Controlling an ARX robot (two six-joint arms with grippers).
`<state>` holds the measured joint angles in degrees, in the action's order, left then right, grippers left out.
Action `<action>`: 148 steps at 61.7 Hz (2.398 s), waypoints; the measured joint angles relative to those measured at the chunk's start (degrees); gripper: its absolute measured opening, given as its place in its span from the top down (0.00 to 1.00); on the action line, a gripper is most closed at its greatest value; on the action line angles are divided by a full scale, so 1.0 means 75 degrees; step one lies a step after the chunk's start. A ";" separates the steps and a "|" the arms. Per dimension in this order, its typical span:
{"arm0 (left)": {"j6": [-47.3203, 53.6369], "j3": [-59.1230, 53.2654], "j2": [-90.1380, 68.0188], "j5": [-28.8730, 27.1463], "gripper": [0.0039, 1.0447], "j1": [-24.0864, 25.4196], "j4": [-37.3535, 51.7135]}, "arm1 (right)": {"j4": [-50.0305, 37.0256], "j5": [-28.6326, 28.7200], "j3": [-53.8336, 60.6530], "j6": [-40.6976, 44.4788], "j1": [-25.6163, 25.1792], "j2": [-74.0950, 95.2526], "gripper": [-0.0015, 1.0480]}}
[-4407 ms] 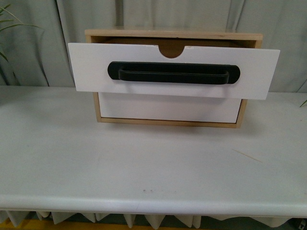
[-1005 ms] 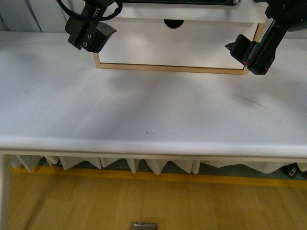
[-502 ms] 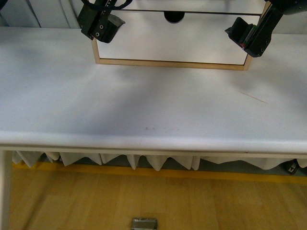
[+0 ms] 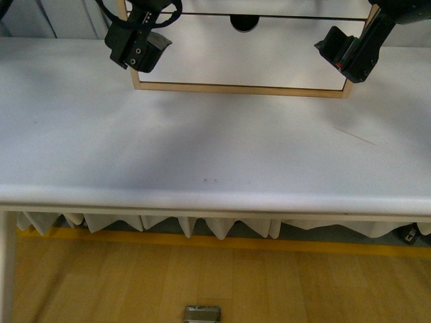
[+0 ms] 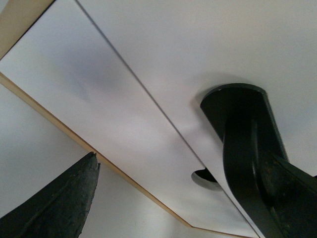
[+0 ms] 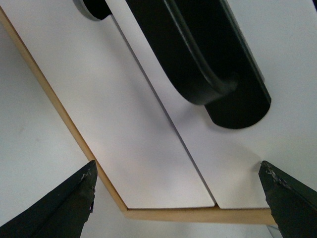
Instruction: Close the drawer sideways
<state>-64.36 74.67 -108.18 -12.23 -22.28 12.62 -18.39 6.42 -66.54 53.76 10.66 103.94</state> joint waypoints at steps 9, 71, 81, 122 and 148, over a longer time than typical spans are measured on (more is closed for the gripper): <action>0.0230 -0.0857 0.0708 -0.0117 0.05 0.0061 0.0227 | -0.0012 -0.0003 0.0522 -0.0052 0.0000 -0.0562 0.09; 0.3602 -0.7787 1.0777 -0.1976 0.05 0.0653 -0.2151 | 0.3206 -0.3042 0.6971 -0.3165 0.1338 -1.1354 0.09; 0.4943 -0.8373 1.1121 -0.0697 0.17 0.1026 -0.0819 | 0.2734 -0.3573 0.7236 -0.3981 0.1521 -1.1724 0.15; 0.8513 -0.9658 1.3012 0.1614 0.96 0.2955 -0.0557 | 0.2503 -0.0874 0.8495 -0.7082 -0.1390 -1.3519 0.99; 0.8527 -0.9894 1.4391 0.1626 0.96 0.2958 -0.1682 | 0.2480 -0.0868 0.8827 -0.7087 -0.1402 -1.3828 0.99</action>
<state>-0.40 0.47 -0.25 -0.03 -0.10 0.01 0.21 -0.10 -0.34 0.60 0.14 0.23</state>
